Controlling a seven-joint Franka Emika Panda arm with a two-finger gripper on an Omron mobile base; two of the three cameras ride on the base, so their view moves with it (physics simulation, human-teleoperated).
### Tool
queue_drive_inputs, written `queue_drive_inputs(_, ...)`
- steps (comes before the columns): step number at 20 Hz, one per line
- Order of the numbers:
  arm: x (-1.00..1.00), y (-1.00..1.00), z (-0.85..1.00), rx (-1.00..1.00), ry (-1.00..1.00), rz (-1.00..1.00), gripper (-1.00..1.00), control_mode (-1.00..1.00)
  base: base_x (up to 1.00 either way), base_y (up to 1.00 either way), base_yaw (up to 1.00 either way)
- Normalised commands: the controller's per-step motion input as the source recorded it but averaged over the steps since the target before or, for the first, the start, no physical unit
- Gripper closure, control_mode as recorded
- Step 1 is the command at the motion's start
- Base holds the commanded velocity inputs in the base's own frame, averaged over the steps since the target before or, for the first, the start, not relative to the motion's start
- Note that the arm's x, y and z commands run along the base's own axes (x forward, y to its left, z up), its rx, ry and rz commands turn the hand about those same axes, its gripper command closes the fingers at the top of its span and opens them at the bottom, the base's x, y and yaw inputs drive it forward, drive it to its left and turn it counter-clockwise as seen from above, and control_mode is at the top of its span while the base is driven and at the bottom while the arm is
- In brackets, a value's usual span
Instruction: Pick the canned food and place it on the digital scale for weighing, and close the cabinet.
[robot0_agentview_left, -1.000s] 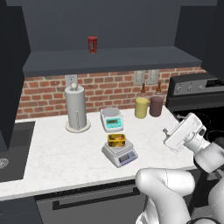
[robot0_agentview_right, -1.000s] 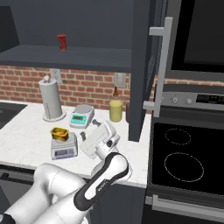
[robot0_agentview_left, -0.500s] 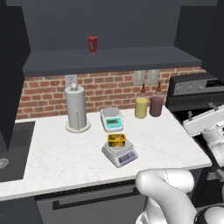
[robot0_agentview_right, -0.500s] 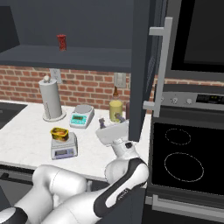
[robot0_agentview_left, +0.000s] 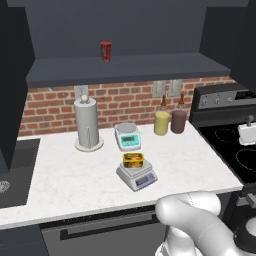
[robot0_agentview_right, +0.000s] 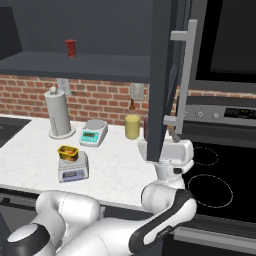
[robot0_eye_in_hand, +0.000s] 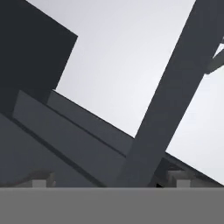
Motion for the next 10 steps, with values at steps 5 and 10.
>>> queue_drive_inputs(5, -0.29, -0.68, 0.12, 0.05, 0.01, -0.09, -1.0, -1.0, 0.0, 0.0, 0.0)
queue_drive_inputs(10, -0.22, -0.6, 0.14, 0.03, 0.0, -0.06, -1.0, -1.0, 0.0, 0.0, 0.0)
